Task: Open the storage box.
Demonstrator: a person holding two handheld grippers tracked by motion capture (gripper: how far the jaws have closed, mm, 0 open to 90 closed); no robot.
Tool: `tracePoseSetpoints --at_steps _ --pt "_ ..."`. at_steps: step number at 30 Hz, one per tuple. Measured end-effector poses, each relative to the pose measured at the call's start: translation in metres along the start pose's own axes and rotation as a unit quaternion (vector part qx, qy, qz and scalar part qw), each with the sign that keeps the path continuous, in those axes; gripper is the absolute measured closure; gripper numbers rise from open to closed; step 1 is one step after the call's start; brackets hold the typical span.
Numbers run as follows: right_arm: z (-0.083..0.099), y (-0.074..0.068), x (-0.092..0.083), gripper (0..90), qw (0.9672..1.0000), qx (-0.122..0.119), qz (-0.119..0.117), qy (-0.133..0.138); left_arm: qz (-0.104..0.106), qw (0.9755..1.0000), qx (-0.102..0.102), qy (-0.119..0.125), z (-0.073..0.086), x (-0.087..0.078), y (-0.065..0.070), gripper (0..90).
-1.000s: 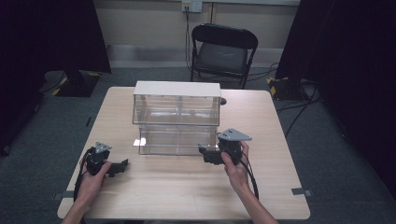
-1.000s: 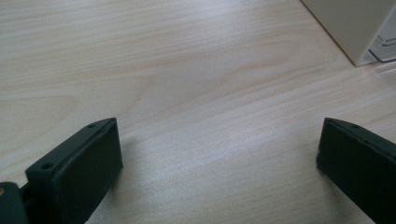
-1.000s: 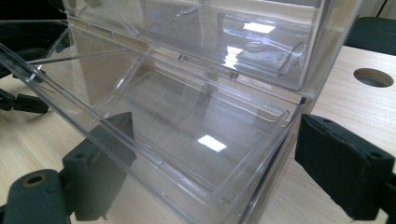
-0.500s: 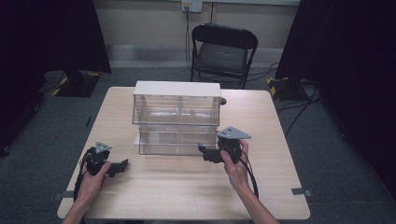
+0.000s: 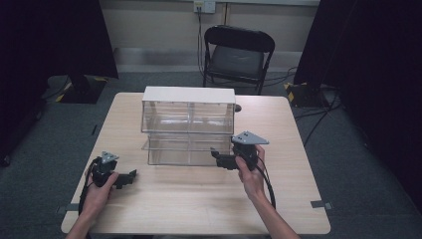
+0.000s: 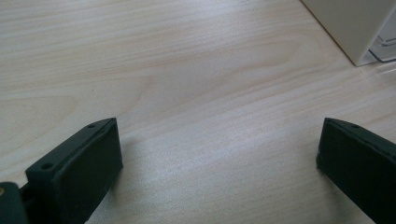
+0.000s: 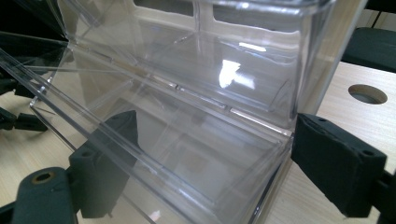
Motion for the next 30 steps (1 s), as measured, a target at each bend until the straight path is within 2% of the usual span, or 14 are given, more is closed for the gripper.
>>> tracePoseSetpoints --at_steps 3,13,20,24,30 --pt "-0.002 0.001 0.000 14.4 0.9999 0.011 -0.007 0.002 0.000 1.0000 0.001 0.000 0.000 0.000 0.000 0.0" --pt "-0.004 0.002 0.001 14.1 0.9999 0.012 -0.009 0.004 0.000 1.0000 0.000 0.000 0.000 0.000 0.000 0.0" --pt "-0.011 0.000 0.000 14.1 0.9995 0.024 -0.008 0.017 0.000 1.0000 0.000 0.000 0.000 0.000 0.000 0.0" --pt "-0.018 -0.002 -0.003 14.0 0.9995 0.010 -0.008 0.030 0.000 1.0000 0.000 0.000 0.000 0.000 0.000 0.0" --pt "-0.023 -0.002 -0.004 13.2 0.9993 0.012 -0.015 0.033 0.000 1.0000 0.000 0.000 0.000 0.000 0.000 0.0"
Point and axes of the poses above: each handheld gripper's, and its own axes: x roughly forward along the jaws, z roughly out of its underside, y roughly to its right, the point moved 4 cm from there along x, roughly forward along the jaws, and after that the axes turned 14 degrees about x, right-handed, at the moved point
